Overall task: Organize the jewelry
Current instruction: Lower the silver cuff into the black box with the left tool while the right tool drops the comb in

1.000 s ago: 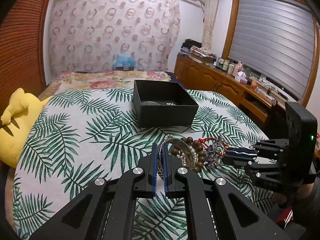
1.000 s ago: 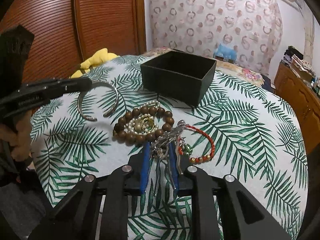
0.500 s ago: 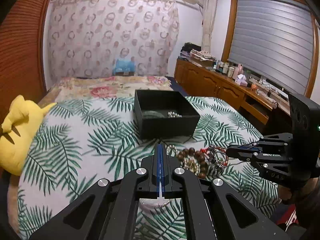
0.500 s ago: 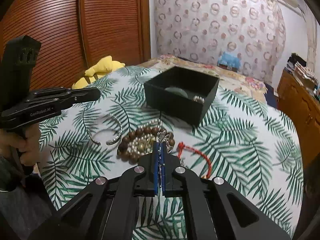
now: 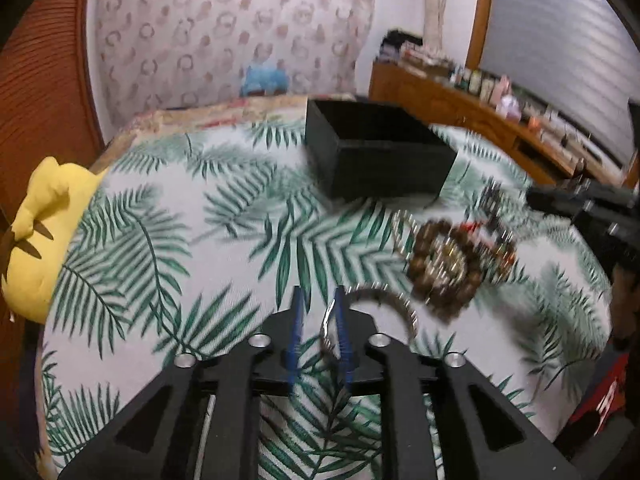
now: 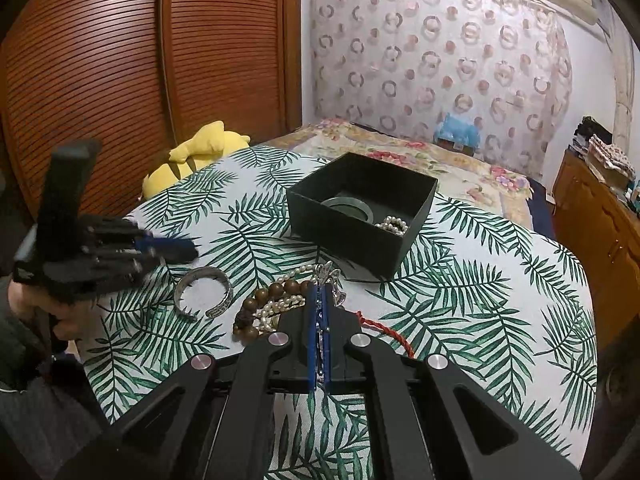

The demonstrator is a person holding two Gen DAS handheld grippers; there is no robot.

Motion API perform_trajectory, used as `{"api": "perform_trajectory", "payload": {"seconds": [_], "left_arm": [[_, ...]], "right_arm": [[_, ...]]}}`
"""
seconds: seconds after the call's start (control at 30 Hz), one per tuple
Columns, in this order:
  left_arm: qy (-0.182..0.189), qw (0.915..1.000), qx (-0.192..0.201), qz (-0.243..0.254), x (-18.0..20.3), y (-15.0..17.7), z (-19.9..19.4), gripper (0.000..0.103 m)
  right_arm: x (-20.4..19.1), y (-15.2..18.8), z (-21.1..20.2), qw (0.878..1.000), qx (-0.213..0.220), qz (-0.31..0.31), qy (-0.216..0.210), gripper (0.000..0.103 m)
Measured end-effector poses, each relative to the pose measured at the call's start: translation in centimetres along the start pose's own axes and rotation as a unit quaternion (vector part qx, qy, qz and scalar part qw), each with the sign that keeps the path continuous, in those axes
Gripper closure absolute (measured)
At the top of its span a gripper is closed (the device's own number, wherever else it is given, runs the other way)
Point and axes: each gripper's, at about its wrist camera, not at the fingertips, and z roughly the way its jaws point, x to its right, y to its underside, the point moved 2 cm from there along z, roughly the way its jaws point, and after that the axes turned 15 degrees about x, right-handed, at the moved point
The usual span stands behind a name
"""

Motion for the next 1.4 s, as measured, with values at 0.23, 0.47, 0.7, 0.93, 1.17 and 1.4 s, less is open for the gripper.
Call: {"api": "perform_trajectory", "payload": {"seconds": [0.23,0.47,0.7,0.93,1.17,1.4], "left_arm": [[0.006,0.9996,-0.014,0.025,0.9,0.6,1.2,0.099],[0.006,0.9993,0.027,0.024,1.2,-2.1,0.7,0.099],[0.018,0.9980,0.057,0.020,1.7,-5.4,1.6,0.099],[0.012,0.9973,0.071,0.015,1.4,-7.6,2.8,0.099],[0.001,0.9968,0.078,0.015,0.8,-9.1,3.7,0.099],[-0.004,0.9964,0.083,0.019,0.9,-10.4,4.6,0.099]], "right_arm": [[-0.1,-0.7,0.4,1.000,0.003,-0.006,-0.001,0.100],[2.0,-3.2,2.1,1.000,0.016,0.008,0.003,0.100],[4.4,-7.0,5.6,0.999,0.031,0.019,0.007,0.100],[5.7,-8.1,10.3,0.999,0.016,0.031,-0.004,0.100],[6.5,-8.0,14.1,0.995,-0.008,0.085,-0.048,0.087],[8.3,-7.6,12.7,0.996,0.002,0.083,-0.017,0.073]]}}
